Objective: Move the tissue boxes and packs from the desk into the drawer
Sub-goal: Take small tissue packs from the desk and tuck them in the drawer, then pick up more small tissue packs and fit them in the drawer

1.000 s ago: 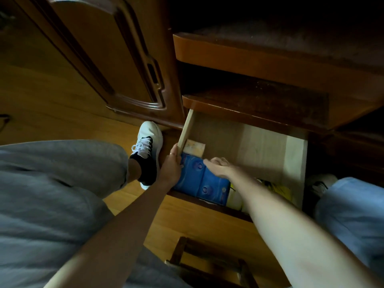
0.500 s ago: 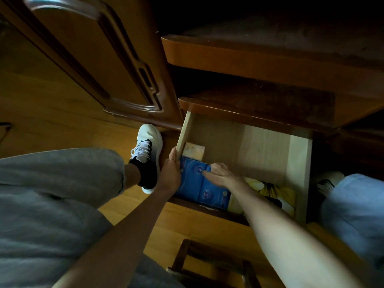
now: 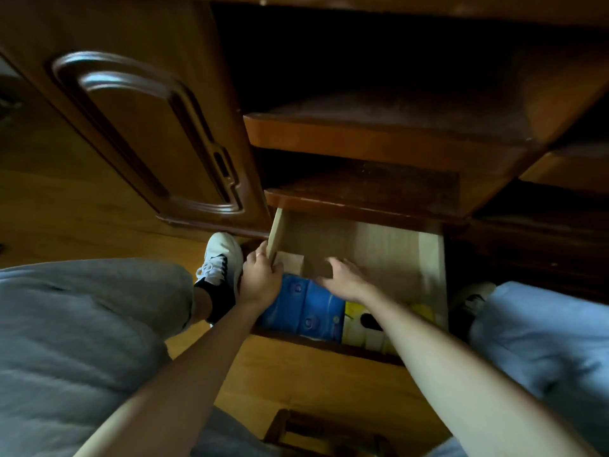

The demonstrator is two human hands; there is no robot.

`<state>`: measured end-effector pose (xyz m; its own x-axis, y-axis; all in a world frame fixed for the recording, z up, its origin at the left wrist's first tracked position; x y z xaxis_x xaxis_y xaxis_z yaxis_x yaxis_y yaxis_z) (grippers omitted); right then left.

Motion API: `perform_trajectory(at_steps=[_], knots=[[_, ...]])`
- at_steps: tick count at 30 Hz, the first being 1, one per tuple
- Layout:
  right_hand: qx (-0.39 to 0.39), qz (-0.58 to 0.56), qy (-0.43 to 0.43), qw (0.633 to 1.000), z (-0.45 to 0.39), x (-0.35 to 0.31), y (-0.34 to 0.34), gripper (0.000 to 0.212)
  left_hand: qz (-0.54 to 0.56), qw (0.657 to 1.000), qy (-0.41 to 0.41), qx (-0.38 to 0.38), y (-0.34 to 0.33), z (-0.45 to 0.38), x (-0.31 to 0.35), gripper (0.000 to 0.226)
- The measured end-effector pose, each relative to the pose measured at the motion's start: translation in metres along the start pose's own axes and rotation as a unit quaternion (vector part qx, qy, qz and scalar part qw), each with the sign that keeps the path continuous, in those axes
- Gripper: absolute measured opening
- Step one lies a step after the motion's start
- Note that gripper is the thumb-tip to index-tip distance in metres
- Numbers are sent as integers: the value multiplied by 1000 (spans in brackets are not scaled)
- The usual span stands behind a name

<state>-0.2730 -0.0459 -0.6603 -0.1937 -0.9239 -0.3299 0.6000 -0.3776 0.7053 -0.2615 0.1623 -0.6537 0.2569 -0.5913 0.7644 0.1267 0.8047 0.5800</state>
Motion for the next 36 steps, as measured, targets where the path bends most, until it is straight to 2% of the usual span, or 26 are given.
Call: perform_trajectory(at_steps=[5,9,13,16,20,23,25,26,27,29,31,34,36], knots=[[44,-16,52,998,68,15,79,50,-75,986,-143,-37,41,16,101,40],[167,-30,108,980,139,8,166,33,-126,942,-312,17,93,36,197,29],[341,-29,161,926,208,-13,256,22,-113,882,-443,114,140,59,295,22],[444,2,175,879,239,-28,314,23,-97,849,-495,158,163,61,357,20],[532,75,131,833,239,-28,380,23,-90,852,-489,166,174,29,420,20],[493,125,64,859,216,-16,416,31,-102,868,-460,157,172,-8,450,23],[483,161,35,860,200,-6,435,24,-104,875,-449,152,161,-32,463,23],[489,179,33,853,193,-4,445,19,-110,877,-444,148,154,-45,468,22],[498,196,35,844,186,-4,455,23,-117,878,-440,146,146,-58,473,22],[513,229,49,826,172,-4,473,43,-129,878,-438,146,130,-86,485,21],[516,256,69,814,158,-5,486,54,-128,876,-439,152,117,-114,503,26],[527,263,93,803,135,0,504,58,-104,885,-421,169,100,-154,532,42],[567,251,85,780,120,5,522,55,-99,896,-404,159,89,-180,553,56]])
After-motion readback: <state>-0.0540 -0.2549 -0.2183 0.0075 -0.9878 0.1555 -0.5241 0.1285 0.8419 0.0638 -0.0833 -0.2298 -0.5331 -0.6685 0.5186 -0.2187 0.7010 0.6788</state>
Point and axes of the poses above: each hand's wrist, its own z-axis away from the middle knuckle, its own y-axis out of the back of the hand, x = y × z, the point moved 2 cm from there along -z, towards the middle knuckle, and after that the axes turned 10 degrees about z, right-handed, at the moved point
